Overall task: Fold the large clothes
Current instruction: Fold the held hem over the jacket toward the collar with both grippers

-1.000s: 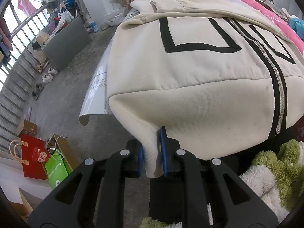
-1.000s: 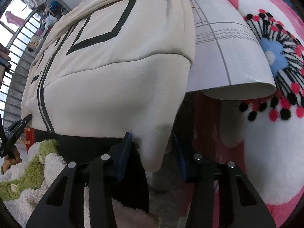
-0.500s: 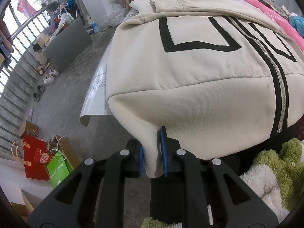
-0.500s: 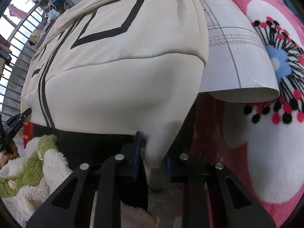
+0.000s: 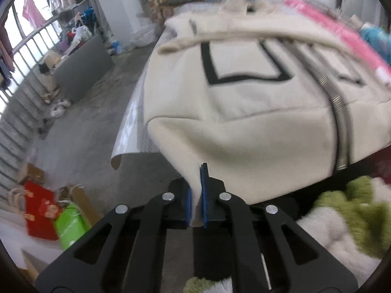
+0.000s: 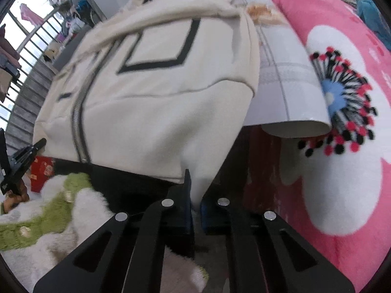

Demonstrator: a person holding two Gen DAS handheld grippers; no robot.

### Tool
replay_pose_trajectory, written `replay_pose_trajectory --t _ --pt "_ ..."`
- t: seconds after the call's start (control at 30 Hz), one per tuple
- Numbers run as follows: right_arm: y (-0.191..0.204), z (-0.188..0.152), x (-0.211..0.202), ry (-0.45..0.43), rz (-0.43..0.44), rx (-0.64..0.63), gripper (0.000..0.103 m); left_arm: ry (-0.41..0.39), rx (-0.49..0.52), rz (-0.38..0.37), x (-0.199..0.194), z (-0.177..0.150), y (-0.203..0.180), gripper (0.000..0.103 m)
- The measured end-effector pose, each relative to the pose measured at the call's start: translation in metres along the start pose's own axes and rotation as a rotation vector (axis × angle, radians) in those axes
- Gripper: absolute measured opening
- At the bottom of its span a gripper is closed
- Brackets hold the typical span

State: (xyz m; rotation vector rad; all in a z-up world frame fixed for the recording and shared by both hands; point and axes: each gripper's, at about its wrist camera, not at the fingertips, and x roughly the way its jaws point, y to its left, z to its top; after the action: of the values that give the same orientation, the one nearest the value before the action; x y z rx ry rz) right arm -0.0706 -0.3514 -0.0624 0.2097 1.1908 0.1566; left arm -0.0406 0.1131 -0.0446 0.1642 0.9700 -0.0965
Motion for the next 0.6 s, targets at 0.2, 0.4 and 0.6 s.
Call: replay_pose_trajectory --t 0.2,0.4,0.6 --pt "-0.002 0.006 -0.045 -0.136 0.128 0.041 0.005 -0.176 -0.114 -0.210 -0.047 0.017 0.020 0.005" --pt "-0.011 0.048 -0.064 -0.265 0.260 0.113 0.005 -0.197 -0.216 -0.282 -0.034 0.058 0.030 0.005" --pt "-0.034 0.092 -0.051 -0.325 0.325 0.236 0.005 -0.150 -0.334 -0.285 0.005 0.095 0.055 0.005"
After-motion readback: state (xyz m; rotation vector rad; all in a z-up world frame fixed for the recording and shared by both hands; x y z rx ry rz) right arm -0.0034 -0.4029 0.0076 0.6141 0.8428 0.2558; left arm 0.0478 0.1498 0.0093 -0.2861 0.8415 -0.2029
